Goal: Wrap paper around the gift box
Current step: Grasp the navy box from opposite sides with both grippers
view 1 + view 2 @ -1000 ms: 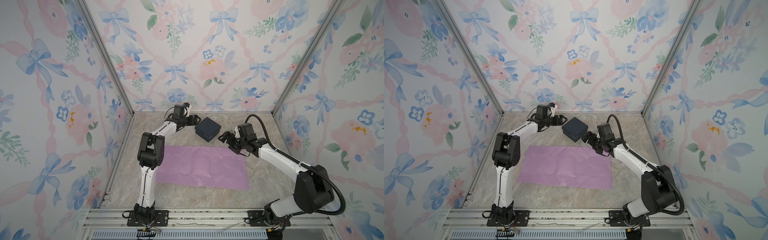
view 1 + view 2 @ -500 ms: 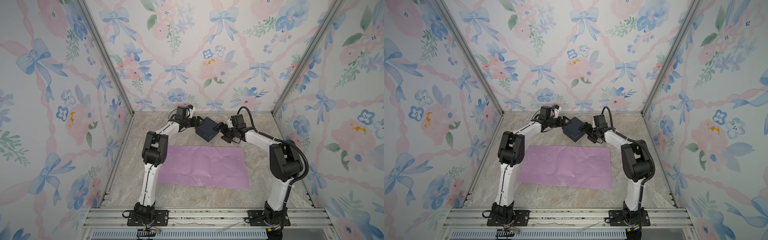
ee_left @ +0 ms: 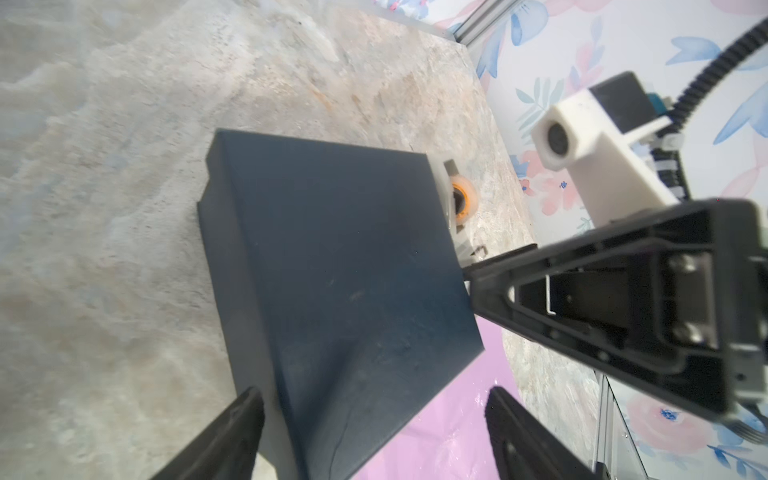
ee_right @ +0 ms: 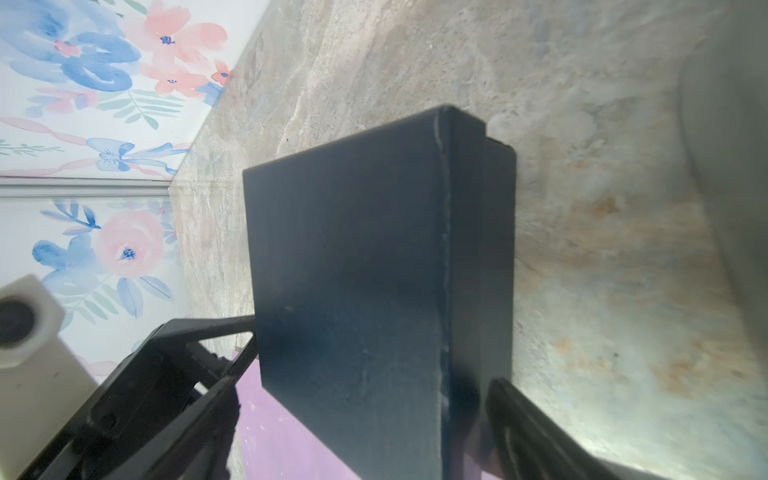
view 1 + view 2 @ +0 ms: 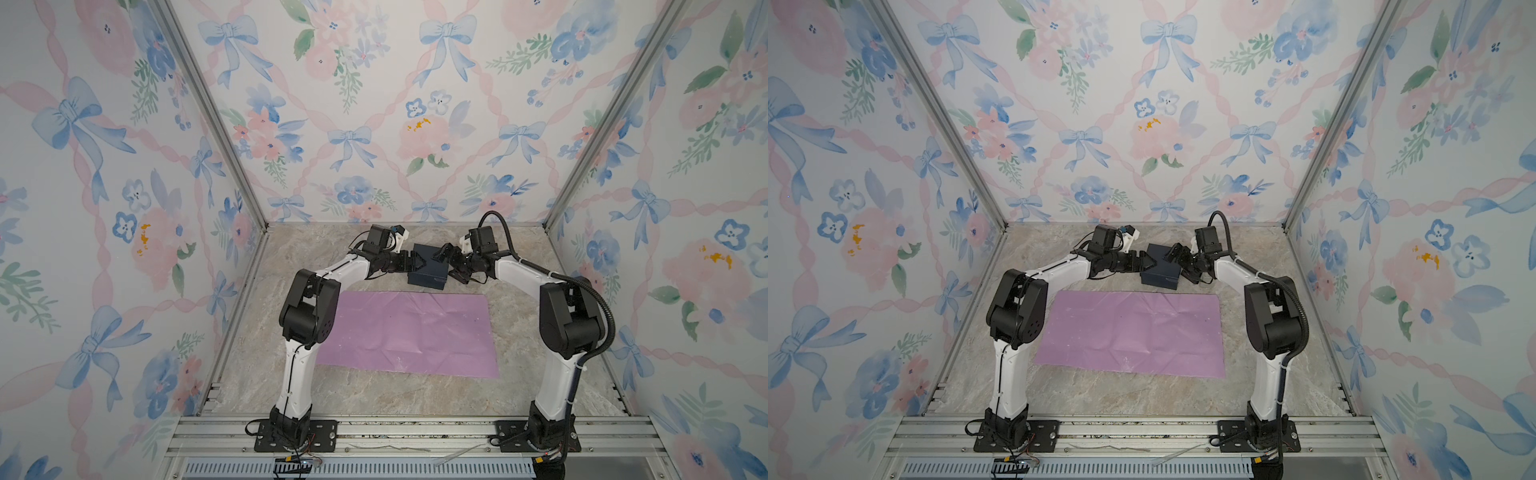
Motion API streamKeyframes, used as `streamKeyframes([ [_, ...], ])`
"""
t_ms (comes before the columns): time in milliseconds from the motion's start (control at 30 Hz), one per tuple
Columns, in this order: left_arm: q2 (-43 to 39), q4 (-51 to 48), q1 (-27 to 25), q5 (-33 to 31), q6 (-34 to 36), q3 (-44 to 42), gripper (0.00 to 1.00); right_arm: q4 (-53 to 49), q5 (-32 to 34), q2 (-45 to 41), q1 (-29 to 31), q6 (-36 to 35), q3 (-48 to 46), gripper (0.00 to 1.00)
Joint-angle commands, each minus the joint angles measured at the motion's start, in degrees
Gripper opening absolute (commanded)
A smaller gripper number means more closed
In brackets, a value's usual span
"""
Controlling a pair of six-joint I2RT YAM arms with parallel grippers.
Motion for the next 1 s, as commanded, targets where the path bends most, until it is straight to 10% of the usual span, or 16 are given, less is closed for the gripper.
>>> streamKeyframes([
  [0, -2.57, 0.07, 0.68, -6.5, -0.64, -1.75, 0.86, -6.24, 0.96, 1.46, -0.61, -4.79, 3.53, 0.94],
  [967, 13.42, 0.08, -1.37, -4.43, -6.22, 7.76, 0.51, -10.13, -0.52, 14.11, -0.81, -10.14, 13.6, 0.54],
])
